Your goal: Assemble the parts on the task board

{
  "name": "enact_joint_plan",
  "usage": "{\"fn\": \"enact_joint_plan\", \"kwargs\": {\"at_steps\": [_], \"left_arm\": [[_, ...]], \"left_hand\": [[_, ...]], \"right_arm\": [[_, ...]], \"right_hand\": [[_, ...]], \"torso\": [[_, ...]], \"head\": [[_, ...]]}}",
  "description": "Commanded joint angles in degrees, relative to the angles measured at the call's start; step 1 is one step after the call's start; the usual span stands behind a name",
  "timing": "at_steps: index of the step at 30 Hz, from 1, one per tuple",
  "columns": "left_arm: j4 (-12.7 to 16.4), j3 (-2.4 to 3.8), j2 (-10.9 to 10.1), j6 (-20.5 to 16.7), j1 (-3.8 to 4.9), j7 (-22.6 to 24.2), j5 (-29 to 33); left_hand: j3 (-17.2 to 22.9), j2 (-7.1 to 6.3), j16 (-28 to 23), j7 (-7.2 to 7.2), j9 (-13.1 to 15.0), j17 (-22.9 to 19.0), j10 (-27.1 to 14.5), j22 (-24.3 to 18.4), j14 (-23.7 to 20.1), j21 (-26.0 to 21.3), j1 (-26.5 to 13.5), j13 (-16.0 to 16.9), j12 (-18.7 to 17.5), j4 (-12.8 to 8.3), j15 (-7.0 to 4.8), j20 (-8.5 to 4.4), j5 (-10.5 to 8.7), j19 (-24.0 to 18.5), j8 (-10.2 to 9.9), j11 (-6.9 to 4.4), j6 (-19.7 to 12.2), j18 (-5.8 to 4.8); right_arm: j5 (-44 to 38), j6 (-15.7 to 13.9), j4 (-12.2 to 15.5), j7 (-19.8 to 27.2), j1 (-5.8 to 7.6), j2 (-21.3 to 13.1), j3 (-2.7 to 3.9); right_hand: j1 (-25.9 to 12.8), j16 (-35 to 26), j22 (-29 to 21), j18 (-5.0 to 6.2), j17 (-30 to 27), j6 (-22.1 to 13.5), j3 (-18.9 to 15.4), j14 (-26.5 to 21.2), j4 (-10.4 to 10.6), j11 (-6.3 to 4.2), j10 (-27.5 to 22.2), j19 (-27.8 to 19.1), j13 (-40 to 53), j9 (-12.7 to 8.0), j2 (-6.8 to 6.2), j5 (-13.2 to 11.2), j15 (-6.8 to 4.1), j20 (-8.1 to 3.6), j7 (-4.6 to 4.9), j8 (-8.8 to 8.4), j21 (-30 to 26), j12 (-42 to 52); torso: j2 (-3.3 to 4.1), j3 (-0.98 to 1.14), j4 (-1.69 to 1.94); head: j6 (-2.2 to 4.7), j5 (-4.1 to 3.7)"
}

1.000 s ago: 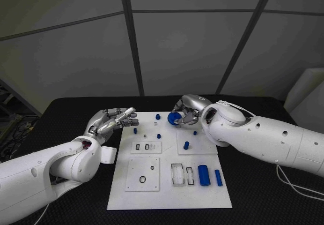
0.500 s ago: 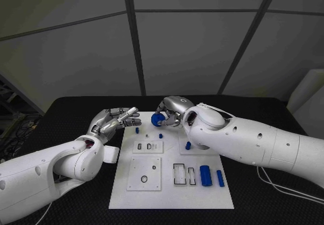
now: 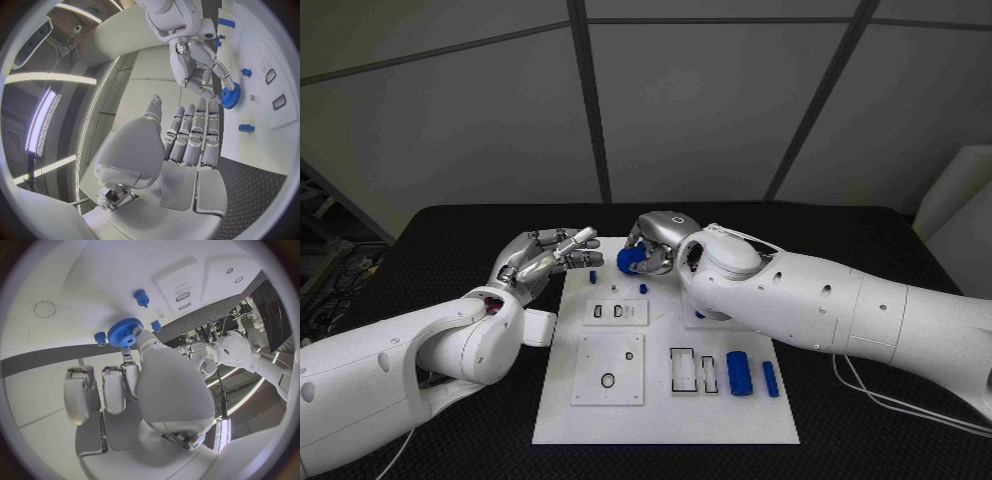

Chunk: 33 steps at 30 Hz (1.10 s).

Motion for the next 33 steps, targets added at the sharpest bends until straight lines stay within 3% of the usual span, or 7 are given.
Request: {"fn": "enact_joint_plan", "kwargs": {"at_steps": [1, 11, 18, 29, 30, 33], "left_arm": [[0.1, 0.06, 0.0, 0.6, 0.1, 0.2, -0.1], [0.1, 0.07, 0.0, 0.6, 0.1, 0.2, -0.1], [0.1, 0.07, 0.0, 0.6, 0.1, 0.2, -0.1], [0.0, 0.07, 0.0, 0.6, 0.1, 0.1, -0.1], [0.0, 0.07, 0.0, 0.6, 0.1, 0.1, -0.1], [0.0, 0.07, 0.0, 0.5, 0.1, 0.1, -0.1]], "left_hand": [[0.1, 0.37, -0.4, 0.23, -0.1, 0.1, 0.0, -0.1, -0.4, 0.2, 0.0, 0.0, -0.2, -0.4, 0.06, -0.06, -0.35, 0.3, -0.3, 0.33, 0.1, -0.25], [0.1, 0.38, -0.4, 0.23, -0.1, 0.1, 0.0, -0.1, -0.4, 0.2, 0.0, 0.0, -0.3, -0.4, 0.07, -0.06, -0.36, 0.3, -0.3, 0.33, 0.1, -0.26], [0.1, 0.38, -0.4, 0.23, -0.1, 0.1, 0.0, -0.1, -0.4, 0.2, 0.0, 0.0, -0.3, -0.4, 0.07, -0.06, -0.36, 0.3, -0.3, 0.33, 0.1, -0.26], [0.1, 0.38, -0.4, 0.23, -0.1, 0.1, 0.0, -0.1, -0.4, 0.2, 0.0, 0.0, -0.3, -0.4, 0.07, -0.06, -0.36, 0.3, -0.3, 0.33, 0.1, -0.26], [0.1, 0.38, -0.4, 0.23, -0.1, 0.1, 0.0, -0.1, -0.4, 0.2, 0.0, 0.0, -0.3, -0.4, 0.07, -0.06, -0.36, 0.3, -0.3, 0.33, 0.1, -0.26], [0.1, 0.38, -0.4, 0.23, -0.1, 0.1, 0.0, -0.1, -0.4, 0.2, 0.0, 0.0, -0.3, -0.4, 0.07, -0.06, -0.36, 0.3, -0.3, 0.33, 0.1, -0.26]], "right_arm": [[-1.1, 1.7, -0.5, -0.6, 0.13, 0.4, -0.08], [-2.1, 2.0, -1.2, -2.1, 0.13, 0.8, -0.21], [-2.5, 1.3, -1.3, -3.3, 0.13, 0.7, -0.23], [-2.7, 2.2, -1.2, -3.4, 0.13, 0.6, -0.23], [-2.6, 2.3, -1.2, -3.4, 0.13, 0.6, -0.23], [-2.2, 2.8, -1.2, -3.3, 0.13, 0.6, -0.23]], "right_hand": [[-0.5, 0.1, 15.1, -0.42, 3.3, 1.4, 0.0, 3.6, -0.4, 0.21, 0.4, 6.1, 2.1, 8.5, -0.02, 0.2, -0.4, -0.32, -0.92, 0.28, 0.2, 0.0], [-1.3, 0.0, 15.1, -0.42, 3.1, 0.4, 0.0, 3.5, -0.4, 0.46, -0.1, 6.1, 1.6, 8.5, -0.21, -0.1, -0.22, -0.19, -0.6, -0.58, 0.2, -0.8], [-3.1, -0.1, 15.1, -0.42, 3.1, -4.3, -0.3, 3.5, -0.1, 1.47, -0.6, 6.1, 1.1, 7.8, -0.95, -2.5, 0.59, 0.49, 0.56, -1.62, 0.2, -1.6], [-4.4, -0.2, 15.1, -0.42, 3.0, -9.0, -1.3, 3.5, 0.3, 2.15, -1.5, 6.1, 0.0, 6.5, -2.75, -3.4, 1.2, 1.18, 1.24, -1.59, 0.2, -3.2], [-4.6, -0.2, 15.1, -0.42, 3.0, -9.1, -1.5, 3.5, 0.5, 2.18, -1.5, 6.1, 0.0, 6.4, -2.9, -3.7, 1.23, 1.21, 1.27, -1.57, 0.2, -3.2], [-5.4, -0.2, 15.1, -0.42, 3.0, -9.6, -2.1, 3.5, 1.6, 2.3, -1.5, 6.1, -0.1, 6.0, -3.34, -7.7, 1.34, 1.36, 1.35, -1.44, 0.2, -3.4]], "torso": [[-0.02, 0.03, 0.01], [0.0, 0.08, -0.1], [-0.03, 0.06, -0.06], [-0.02, 0.06, -0.07], [-0.02, 0.07, -0.07], [-0.03, 0.07, -0.08]], "head": [[-0.07, 0.08], [-0.12, 0.18], [-0.13, 0.15], [-0.14, 0.06], [-0.15, 0.03], [-0.16, 0.05]]}}
